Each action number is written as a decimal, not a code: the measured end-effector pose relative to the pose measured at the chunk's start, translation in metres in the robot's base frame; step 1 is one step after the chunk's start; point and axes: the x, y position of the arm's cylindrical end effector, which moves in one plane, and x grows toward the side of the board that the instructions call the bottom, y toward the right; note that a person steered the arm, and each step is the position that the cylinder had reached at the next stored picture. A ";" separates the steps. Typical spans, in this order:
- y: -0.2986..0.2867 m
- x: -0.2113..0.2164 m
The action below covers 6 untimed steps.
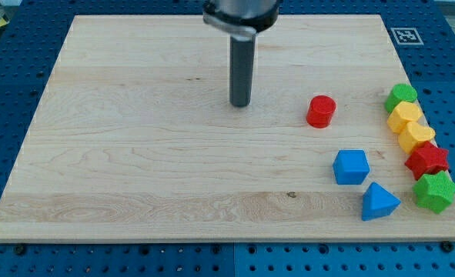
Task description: Move the arm to the bottom right of the board
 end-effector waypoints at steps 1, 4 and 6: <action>-0.004 0.043; 0.013 0.174; 0.046 0.188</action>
